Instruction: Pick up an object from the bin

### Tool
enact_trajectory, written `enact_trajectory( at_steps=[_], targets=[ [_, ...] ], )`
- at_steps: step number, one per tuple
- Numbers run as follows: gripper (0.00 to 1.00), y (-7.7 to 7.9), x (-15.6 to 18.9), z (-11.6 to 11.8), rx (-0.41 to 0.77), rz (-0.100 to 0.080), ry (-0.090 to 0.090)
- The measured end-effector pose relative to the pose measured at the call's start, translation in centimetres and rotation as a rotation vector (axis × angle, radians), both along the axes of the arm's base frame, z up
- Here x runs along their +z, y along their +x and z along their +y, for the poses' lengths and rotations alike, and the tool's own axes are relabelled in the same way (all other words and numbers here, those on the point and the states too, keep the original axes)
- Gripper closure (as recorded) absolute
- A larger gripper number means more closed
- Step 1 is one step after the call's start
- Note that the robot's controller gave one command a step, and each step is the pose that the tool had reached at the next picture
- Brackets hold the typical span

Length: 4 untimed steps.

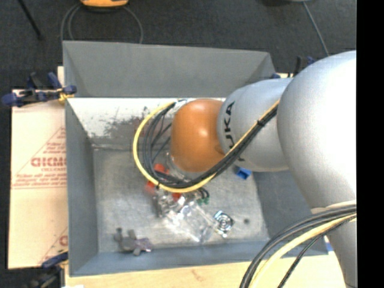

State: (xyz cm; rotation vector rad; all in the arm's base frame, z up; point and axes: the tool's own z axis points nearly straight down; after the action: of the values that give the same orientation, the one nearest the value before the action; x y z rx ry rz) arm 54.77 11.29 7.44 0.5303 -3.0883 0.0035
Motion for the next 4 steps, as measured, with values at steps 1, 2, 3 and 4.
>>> enact_trajectory(
  at_steps=[1, 2, 3, 4],
  targets=[
    [0.00, 0.2, -0.1, 0.1, -0.002, -0.014, 0.005],
    [1.00, 0.4, 0.2, 0.2, -0.005, -0.022, 0.008],
    [0.00, 0.2, -0.1, 0.1, -0.005, -0.016, 0.007],
    [0.00, 3.9, 1.1, -1.4, 0.195, -0.013, 0.005]
  ],
)
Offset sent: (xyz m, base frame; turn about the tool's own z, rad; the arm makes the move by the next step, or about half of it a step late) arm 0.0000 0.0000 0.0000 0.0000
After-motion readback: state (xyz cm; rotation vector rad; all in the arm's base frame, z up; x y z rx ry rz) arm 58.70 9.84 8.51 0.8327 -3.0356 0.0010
